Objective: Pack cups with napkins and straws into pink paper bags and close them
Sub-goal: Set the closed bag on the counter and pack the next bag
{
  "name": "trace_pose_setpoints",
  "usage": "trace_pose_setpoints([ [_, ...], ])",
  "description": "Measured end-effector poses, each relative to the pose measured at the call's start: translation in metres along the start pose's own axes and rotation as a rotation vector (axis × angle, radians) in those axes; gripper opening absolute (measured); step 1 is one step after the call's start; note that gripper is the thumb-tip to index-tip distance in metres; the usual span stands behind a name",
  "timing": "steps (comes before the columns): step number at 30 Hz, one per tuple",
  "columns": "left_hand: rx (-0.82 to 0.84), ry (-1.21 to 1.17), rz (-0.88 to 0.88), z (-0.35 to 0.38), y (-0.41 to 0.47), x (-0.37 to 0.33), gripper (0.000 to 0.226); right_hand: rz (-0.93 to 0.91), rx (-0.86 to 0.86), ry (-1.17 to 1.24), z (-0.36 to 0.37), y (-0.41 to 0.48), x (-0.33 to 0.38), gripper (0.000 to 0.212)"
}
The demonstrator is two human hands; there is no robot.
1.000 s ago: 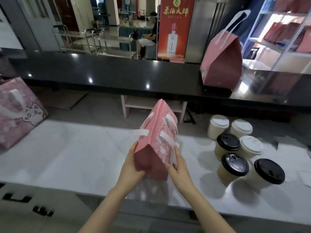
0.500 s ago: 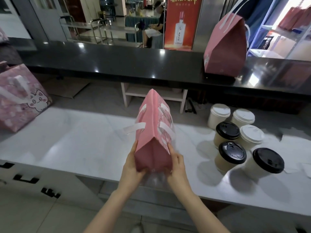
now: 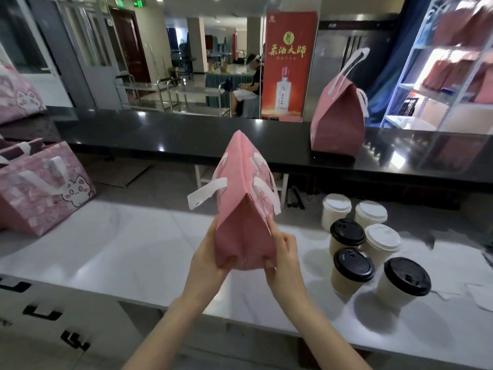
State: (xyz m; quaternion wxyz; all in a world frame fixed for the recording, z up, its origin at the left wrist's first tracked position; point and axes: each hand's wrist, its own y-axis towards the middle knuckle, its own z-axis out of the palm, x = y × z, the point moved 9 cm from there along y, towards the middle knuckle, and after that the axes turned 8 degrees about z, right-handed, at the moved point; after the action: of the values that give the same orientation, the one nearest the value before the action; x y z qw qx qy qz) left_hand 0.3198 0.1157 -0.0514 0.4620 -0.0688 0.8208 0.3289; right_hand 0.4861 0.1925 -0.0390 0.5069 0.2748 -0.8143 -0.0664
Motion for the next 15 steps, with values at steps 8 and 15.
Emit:
trace_pose_setpoints([
  [8,-0.041,0.043,0.219,-0.01,0.099,-0.071,0.105,-0.157,-0.149,-0.006,-0.056,0.079,0.063,0.098],
  [15,0.022,-0.016,0.331,0.012,0.192,-0.089,0.106,-0.169,-0.267,-0.107,-0.083,0.156,0.072,0.103],
])
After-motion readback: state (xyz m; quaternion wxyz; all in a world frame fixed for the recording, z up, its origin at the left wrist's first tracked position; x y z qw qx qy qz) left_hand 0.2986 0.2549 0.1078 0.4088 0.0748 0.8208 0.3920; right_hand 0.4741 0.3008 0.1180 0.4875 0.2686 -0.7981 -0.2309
